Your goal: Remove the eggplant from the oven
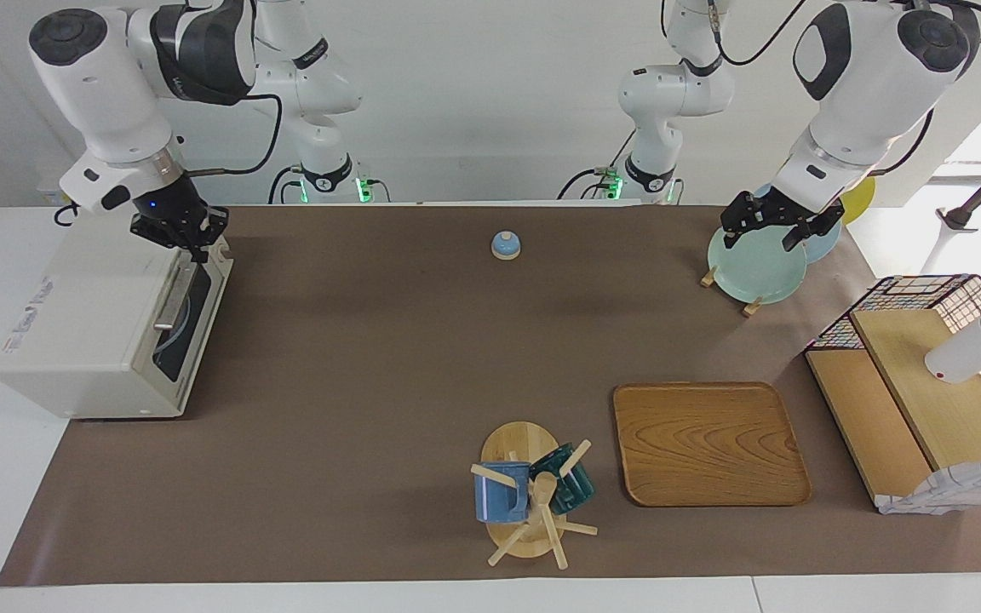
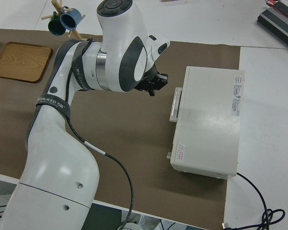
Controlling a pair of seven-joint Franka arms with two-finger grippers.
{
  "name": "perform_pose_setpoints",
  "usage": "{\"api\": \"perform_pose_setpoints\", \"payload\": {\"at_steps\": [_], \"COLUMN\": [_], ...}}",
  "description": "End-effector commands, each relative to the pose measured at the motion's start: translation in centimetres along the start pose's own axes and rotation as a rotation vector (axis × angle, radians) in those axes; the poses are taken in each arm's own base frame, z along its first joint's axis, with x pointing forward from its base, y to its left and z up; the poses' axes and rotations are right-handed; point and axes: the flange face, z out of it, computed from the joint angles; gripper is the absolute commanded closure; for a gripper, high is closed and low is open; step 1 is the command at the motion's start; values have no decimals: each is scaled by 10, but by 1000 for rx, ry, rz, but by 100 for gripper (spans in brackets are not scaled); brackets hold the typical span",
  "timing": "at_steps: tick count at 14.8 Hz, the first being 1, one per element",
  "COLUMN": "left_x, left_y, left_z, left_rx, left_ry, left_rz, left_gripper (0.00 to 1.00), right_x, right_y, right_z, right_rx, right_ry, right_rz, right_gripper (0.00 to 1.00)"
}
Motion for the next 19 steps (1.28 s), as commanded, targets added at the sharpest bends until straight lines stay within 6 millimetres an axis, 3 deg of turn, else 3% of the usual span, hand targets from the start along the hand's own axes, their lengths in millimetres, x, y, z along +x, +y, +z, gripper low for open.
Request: {"api": "perform_pose_setpoints", "payload": {"at_steps": [1,4,12,16,19], "left_x": [-8,-8,-5,-3,-2], "left_y": [-2,-2,-2,-3,-11], "left_z": [-3,-3,-5,-5,-6], "left_rx": [-9,-9,-9,-9,-10], "left_ry": [4,7,25,38,53], "left_rz": [-11,-11,-11,-12,-31], "left_gripper": [0,0,0,0,0], "right_x": [3,14,10,8,7], "right_y": [5,23,38,33,20], "right_z": [22,49,82,86,110], "right_rx": [-62,-137,-196,-191,-160], "right_ry": [-9,-10,-27,-30,1], "right_rz": [51,44,-14,-6,12], "right_gripper": [100,100,100,100,100]}}
